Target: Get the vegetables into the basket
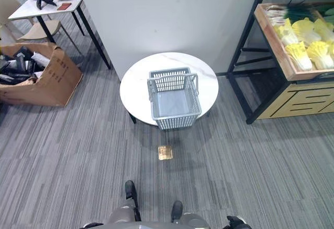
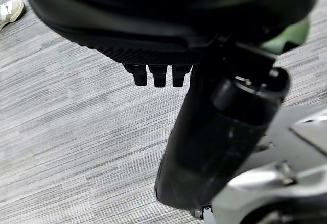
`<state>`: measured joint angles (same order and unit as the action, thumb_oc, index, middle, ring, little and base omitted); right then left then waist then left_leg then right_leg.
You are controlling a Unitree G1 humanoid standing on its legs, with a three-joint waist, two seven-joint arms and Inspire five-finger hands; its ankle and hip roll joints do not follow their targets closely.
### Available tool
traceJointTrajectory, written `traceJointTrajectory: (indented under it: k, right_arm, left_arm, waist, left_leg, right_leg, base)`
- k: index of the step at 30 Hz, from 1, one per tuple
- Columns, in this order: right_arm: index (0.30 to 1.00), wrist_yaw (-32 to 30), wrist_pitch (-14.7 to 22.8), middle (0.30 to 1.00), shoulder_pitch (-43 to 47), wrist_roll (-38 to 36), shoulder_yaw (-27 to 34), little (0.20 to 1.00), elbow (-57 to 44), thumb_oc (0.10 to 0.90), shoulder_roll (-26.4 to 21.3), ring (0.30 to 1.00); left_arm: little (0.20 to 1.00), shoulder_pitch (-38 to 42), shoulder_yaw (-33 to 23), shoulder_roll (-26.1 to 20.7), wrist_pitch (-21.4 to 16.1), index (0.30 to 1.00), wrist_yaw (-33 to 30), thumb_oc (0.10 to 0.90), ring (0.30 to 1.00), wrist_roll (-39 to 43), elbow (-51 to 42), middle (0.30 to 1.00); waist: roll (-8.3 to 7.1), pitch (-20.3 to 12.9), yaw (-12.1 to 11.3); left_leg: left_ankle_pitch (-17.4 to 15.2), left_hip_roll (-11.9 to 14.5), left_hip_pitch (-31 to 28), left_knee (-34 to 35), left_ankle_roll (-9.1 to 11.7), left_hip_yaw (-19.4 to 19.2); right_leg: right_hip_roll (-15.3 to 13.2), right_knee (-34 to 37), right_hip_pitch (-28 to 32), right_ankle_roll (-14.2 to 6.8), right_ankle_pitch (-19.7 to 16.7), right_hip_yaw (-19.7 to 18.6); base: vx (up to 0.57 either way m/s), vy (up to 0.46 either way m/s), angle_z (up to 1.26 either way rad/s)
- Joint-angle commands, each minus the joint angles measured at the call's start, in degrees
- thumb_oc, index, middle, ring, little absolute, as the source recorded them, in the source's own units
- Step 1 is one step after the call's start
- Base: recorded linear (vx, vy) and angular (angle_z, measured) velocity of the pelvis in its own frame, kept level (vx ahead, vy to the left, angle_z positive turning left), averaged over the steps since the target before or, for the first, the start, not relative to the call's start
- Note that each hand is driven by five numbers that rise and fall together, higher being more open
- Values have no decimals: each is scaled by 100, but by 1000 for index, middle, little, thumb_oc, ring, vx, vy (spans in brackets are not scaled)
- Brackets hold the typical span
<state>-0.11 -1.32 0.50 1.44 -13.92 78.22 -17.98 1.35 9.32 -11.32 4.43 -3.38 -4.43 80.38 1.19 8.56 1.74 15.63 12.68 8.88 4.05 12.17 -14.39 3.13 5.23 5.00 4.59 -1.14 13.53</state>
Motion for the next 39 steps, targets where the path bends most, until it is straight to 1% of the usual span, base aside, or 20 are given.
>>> traceJointTrajectory:
  k: [1, 2, 3, 7, 8, 9, 14, 15, 17, 18, 19, 20, 22, 24, 25, 26, 28, 30, 35, 39]
  right_arm:
    - [1000, -7, 29, 1000, 123, 76, -62, 1000, 8, 900, -59, 1000]
    - [1000, -7, 29, 1000, 123, 76, -62, 1000, 9, 900, -58, 1000]
    - [1000, -7, 30, 1000, 134, 84, -89, 1000, 4, 900, -7, 1000]
    - [1000, 12, 29, 1000, 155, 91, -121, 1000, -39, 900, 31, 1000]
    - [1000, 18, 31, 1000, 211, 153, -200, 1000, -81, 900, 62, 1000]
    - [1000, 18, 31, 1000, 212, 153, -200, 1000, -80, 900, 64, 1000]
    - [1000, 11, 20, 1000, 326, 133, -224, 1000, -152, 900, 129, 1000]
    - [1000, 16, 19, 1000, 366, 130, -224, 1000, -193, 900, 147, 1000]
    - [1000, 8, 23, 1000, 428, 94, -225, 1000, -257, 900, 149, 1000]
    - [1000, 4, 32, 1000, 476, 92, -237, 1000, -310, 900, 137, 1000]
    - [1000, 0, 34, 1000, 481, 76, -232, 1000, -331, 900, 143, 1000]
    - [1000, -12, 37, 1000, 468, 40, -212, 1000, -348, 900, 155, 1000]
    - [1000, -7, 40, 1000, 450, -4, -220, 1000, -352, 900, 177, 1000]
    - [1000, -10, 41, 1000, 459, -48, -222, 1000, -338, 900, 184, 1000]
    - [1000, -10, 41, 1000, 460, -49, -224, 1000, -337, 900, 183, 1000]
    - [1000, 13, 48, 1000, 421, -58, -225, 1000, -336, 900, 190, 1000]
    - [1000, 26, 40, 1000, 387, -63, -237, 1000, -310, 900, 202, 1000]
    - [1000, 22, 44, 1000, 377, -36, -250, 1000, -292, 900, 202, 1000]
    - [1000, -1, 58, 1000, 317, -147, -148, 1000, -338, 900, 142, 1000]
    - [1000, -74, 77, 1000, 312, -315, 9, 1000, -445, 900, 57, 1000]
  left_arm:
    - [1000, 137, -24, -153, -50, 1000, -49, 900, 1000, 14, 26, 1000]
    - [1000, 136, -23, -153, -50, 1000, -49, 900, 1000, 14, 26, 1000]
    - [1000, 114, -30, -161, -63, 1000, -55, 900, 1000, 14, 41, 1000]
    - [1000, 128, 25, -184, -83, 1000, -47, 900, 1000, -29, 20, 1000]
    - [1000, 170, 48, -227, -88, 1000, -61, 900, 1000, -48, -12, 1000]
    - [1000, 171, 47, -228, -88, 1000, -60, 900, 1000, -48, -12, 1000]
    - [1000, 266, -39, -363, -95, 1000, -117, 900, 1000, 117, -63, 1000]
    - [1000, 295, -57, -406, -84, 1000, -113, 900, 1000, 124, -60, 1000]
    - [1000, 325, -70, -456, -70, 1000, -103, 900, 1000, 107, -57, 1000]
    - [1000, 360, -90, -499, -63, 1000, -118, 900, 1000, 134, -71, 1000]
    - [1000, 363, -78, -508, -52, 1000, -105, 900, 1000, 120, -70, 1000]
    - [1000, 361, -88, -523, -47, 1000, -108, 900, 1000, 120, -65, 1000]
    - [1000, 387, -90, -547, -50, 1000, -97, 900, 1000, 106, -45, 1000]
    - [1000, 406, -91, -555, -59, 1000, -99, 900, 1000, 87, -22, 1000]
    - [1000, 406, -92, -554, -60, 1000, -99, 900, 1000, 87, -21, 1000]
    - [1000, 400, -110, -567, -73, 1000, -97, 900, 1000, 65, -17, 1000]
    - [1000, 368, -117, -539, -77, 1000, -95, 900, 1000, 32, 10, 1000]
    - [1000, 344, -120, -479, -63, 1000, -95, 900, 1000, 37, 54, 1000]
    - [1000, 251, -101, -389, -41, 1000, -60, 900, 1000, -16, 104, 1000]
    - [1000, 211, -112, -390, -25, 1000, -54, 900, 1000, -80, 142, 1000]
  waist:
    - [-141, -5, -97]
    - [-144, -5, -101]
    - [-197, -104, -120]
    - [-253, -162, -122]
    - [-327, -186, -144]
    - [-332, -185, -147]
    - [-479, -240, -216]
    - [-506, -219, -227]
    - [-515, -126, -236]
    - [-460, 7, -197]
    - [-428, 37, -164]
    - [-423, 57, -141]
    - [-445, 74, -32]
    - [-488, 127, 74]
    - [-479, 135, 78]
    - [-500, 157, 176]
    - [-530, 113, 154]
    - [-519, 23, 145]
    - [-455, -179, 147]
    - [-453, -269, 178]
  left_leg:
    - [-40, -109, -36, 95, -274, 65]
    - [-42, -111, -40, 95, -275, 60]
    - [-223, -230, -192, 95, -413, 42]
    - [-356, -324, -264, 54, -495, -78]
    - [-518, -437, -273, -27, -603, -126]
    - [-522, -442, -275, -29, -606, -132]
    - [-847, -695, -384, -115, -826, -252]
    - [-948, -776, -516, -65, -918, -314]
    - [-1052, -860, -688, -8, -1022, -419]
    - [-1107, -881, -895, 58, -1078, -460]
    - [-1137, -866, -981, 94, -1074, -435]
    - [-1189, -870, -1061, 95, -1059, -422]
    - [-1256, -926, -1123, 95, -1001, -343]
    - [-1284, -969, -1212, 95, -968, -229]
    - [-1294, -960, -1226, 95, -965, -224]
    - [-1372, -975, -1329, 95, -953, -129]
    - [-1375, -998, -1334, 95, -941, -112]
    - [-1371, -979, -1307, 95, -912, -93]
    - [-1352, -896, -1350, 95, -841, -13]
    - [-1357, -828, -1422, 95, -779, -43]
  right_leg:
    - [-525, -23, 195, -1109, 145, -432]
    - [-528, -23, 196, -1111, 146, -436]
    - [-697, -23, 251, -1193, 168, -544]
    - [-840, -23, 292, -1256, 190, -610]
    - [-989, -23, 330, -1328, 187, -663]
    - [-995, -23, 331, -1331, 189, -667]
    - [-1294, -307, 112, -1529, 90, -855]
    - [-1367, -729, -103, -1602, 36, -888]
    - [-1457, -1502, -507, -1721, -312, -891]
    - [-1521, -2162, -899, -1760, -717, -871]
    - [-1508, -2300, -1033, -1712, -746, -843]
    - [-1521, -2249, -1169, -1658, -737, -757]
    - [-1391, -1670, -1332, -1563, -676, -726]
    - [-1283, -1132, -1443, -1567, -835, -881]
    - [-1274, -1110, -1416, -1567, -840, -872]
    - [-1193, -820, -1607, -1632, -992, -998]
    - [-1247, -595, -1373, -1611, -920, -896]
    - [-1209, -380, -1177, -1568, -858, -856]
    - [-1128, -189, -806, -1502, -731, -728]
    - [-1062, -88, -628, -1475, -674, -686]
  base:
    - [167, 131, -57]
    - [213, 231, -44]
    - [165, 174, -32]
    - [143, 185, -17]
    - [95, 137, -6]
    - [136, 222, -12]
    - [90, 184, -17]
    - [78, 221, -41]
    - [53, 235, -43]
    - [67, 208, -43]
    - [113, 168, -41]
    - [149, 70, -12]
    - [163, -4, 10]
    - [123, -39, 23]
    - [149, -55, 47]
    - [119, -46, 40]
    - [76, -52, 27]
    - [30, -65, 41]
    - [66, -70, 21]
    - [42, -48, -8]
